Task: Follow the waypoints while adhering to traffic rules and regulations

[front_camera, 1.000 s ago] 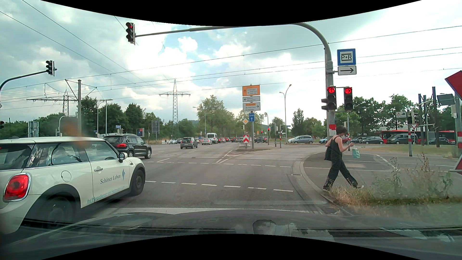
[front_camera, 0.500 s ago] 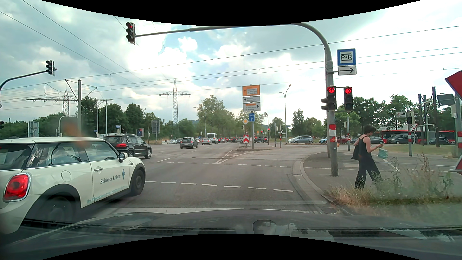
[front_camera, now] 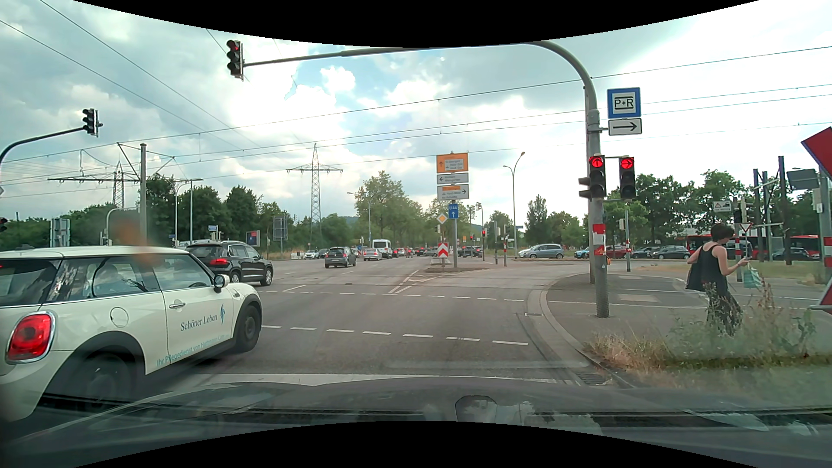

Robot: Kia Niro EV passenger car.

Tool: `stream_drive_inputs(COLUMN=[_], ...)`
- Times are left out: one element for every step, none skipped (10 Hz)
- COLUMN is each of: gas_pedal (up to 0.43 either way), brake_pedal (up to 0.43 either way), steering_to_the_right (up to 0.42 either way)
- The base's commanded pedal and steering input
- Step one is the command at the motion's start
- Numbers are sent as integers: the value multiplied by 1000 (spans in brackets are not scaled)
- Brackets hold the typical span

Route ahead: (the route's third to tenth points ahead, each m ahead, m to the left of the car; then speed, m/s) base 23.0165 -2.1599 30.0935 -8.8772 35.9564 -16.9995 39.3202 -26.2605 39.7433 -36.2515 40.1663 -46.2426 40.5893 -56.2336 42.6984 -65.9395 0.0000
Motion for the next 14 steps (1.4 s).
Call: stream_drive_inputs(gas_pedal=[0,0,0,0,0,0,0,0,0,0,0,0,0,0], brake_pedal=[262,268,262,268,268,262,262,268,262,262,262,262,262,262], steering_to_the_right=[5,4,4,4,4,4,5,4,5,4,5,4,4,4])
